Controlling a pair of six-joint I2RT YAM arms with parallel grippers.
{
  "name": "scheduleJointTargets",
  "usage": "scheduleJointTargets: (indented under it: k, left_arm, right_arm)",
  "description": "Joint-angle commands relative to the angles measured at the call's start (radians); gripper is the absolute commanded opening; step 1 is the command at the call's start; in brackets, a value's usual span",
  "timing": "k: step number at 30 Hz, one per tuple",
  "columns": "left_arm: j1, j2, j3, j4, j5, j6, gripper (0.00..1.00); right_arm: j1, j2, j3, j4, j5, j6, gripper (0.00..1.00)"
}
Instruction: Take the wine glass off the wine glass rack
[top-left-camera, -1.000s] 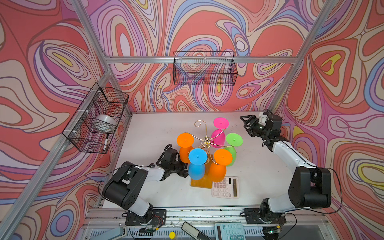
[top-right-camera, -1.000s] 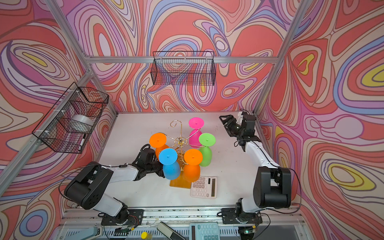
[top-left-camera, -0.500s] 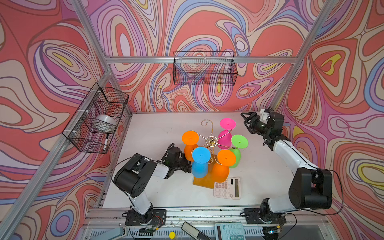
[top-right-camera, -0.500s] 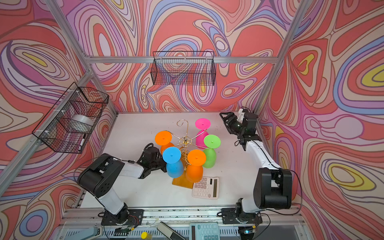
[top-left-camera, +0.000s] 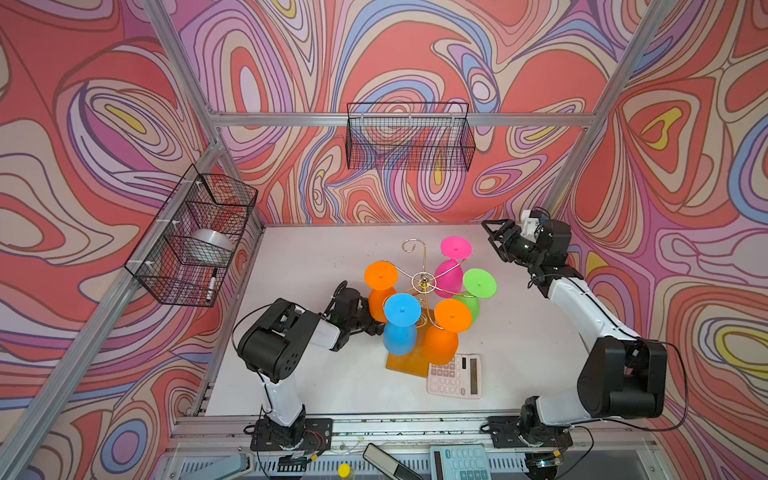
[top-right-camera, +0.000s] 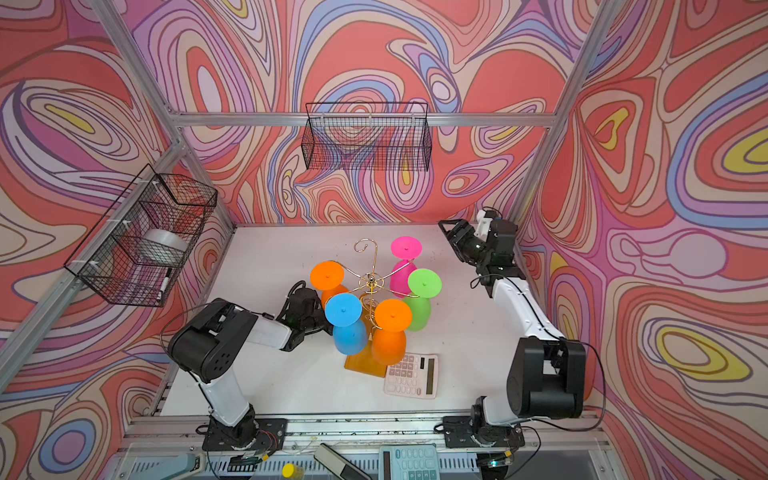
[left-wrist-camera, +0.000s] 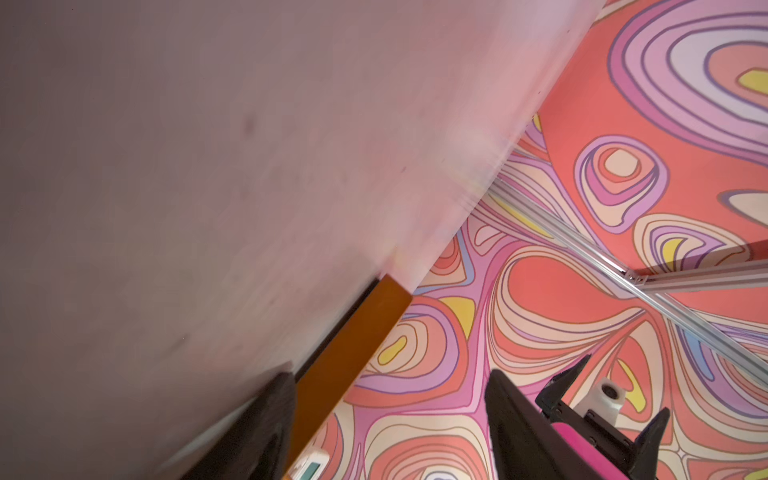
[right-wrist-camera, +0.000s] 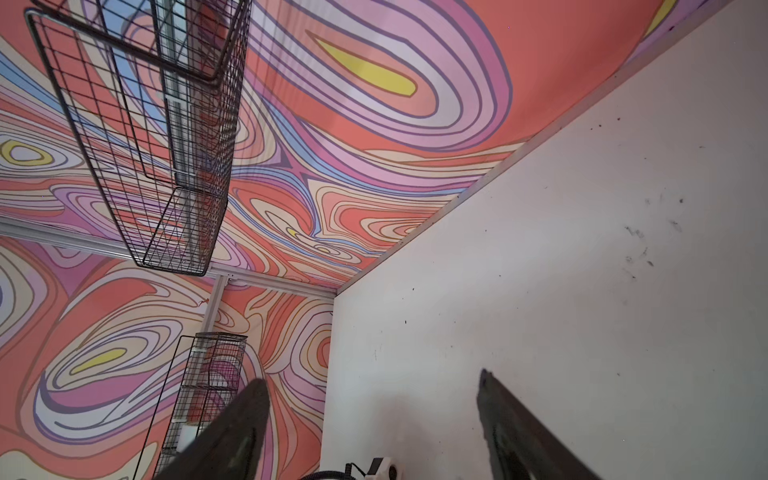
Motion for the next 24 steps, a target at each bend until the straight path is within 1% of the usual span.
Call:
scheduleJointTargets:
  k: [1, 3, 8, 10, 16, 19, 22, 24]
  left_arm:
    - [0.059, -0.112, 0.047, -0.206, 0.008, 0.189, 0.72]
    - [0.095, -0.179, 0.054, -0.341, -0.003, 0.296, 0.72]
    - [0.148, -0.300, 0.044, -0.541, -0.034, 0.498, 0.73]
    - [0.165, -0.335, 0.012, -0.562, -0.043, 0.550, 0.73]
    - [0.188, -0.441, -0.148, -0.524, -0.062, 0.610, 0.72]
    - [0.188, -0.530, -0.183, -0.588, -0.098, 0.683, 0.72]
    - [0.188, -0.628, -0.198, -0.701, -0.147, 0.783, 0.73]
    - [0.188, -0.684, -0.221, -0.732, -0.164, 0.836, 0.73]
  right_arm:
    - [-0.004, -0.019, 0.014, -0.008, -0.013, -0.030, 0.83]
    - [-0.004, -0.014, 0.014, -0.006, -0.015, -0.034, 0.83]
    - [-0.004, -0.004, 0.001, 0.014, -0.014, -0.049, 0.83]
    - [-0.004, -0.001, -0.011, 0.033, -0.014, -0.052, 0.83]
    - [-0.004, 0.010, -0.043, 0.089, -0.013, -0.068, 0.83]
    - [-0.004, 0.016, -0.053, 0.115, -0.012, -0.073, 0.83]
    - [-0.004, 0.030, -0.068, 0.145, -0.005, -0.074, 0.82]
    - [-0.004, 0.038, -0.079, 0.176, -0.002, -0.068, 0.82]
